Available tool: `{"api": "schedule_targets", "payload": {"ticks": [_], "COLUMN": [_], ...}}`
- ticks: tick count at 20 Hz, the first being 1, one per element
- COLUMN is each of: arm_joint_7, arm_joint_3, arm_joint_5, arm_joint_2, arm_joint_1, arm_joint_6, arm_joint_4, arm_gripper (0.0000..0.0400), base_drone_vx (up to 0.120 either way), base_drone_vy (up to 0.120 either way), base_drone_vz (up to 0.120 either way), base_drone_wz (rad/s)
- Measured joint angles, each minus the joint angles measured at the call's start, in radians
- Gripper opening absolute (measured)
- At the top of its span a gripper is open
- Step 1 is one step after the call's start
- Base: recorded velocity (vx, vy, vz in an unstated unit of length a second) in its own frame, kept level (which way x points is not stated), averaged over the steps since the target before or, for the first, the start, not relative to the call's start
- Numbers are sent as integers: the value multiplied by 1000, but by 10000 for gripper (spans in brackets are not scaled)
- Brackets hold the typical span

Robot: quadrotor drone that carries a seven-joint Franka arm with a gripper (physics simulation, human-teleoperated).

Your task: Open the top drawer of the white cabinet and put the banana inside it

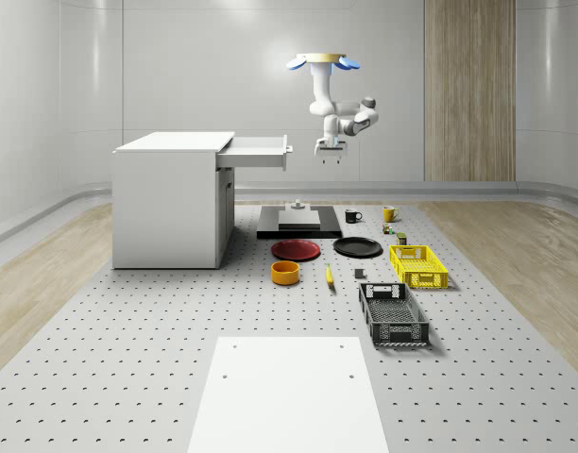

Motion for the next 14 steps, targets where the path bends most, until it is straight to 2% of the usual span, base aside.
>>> {"api": "schedule_targets", "payload": {"ticks": [9, 14], "arm_joint_7": [1, 1], "arm_joint_3": [0, 0], "arm_joint_5": [1, 2], "arm_joint_2": [3, 4], "arm_joint_1": [-1, -1], "arm_joint_6": [-2, -4], "arm_joint_4": [0, 0], "arm_gripper": [400, 400], "base_drone_vx": [120, 120], "base_drone_vy": [0, 112], "base_drone_vz": [-120, -120], "base_drone_wz": [0, 0]}}
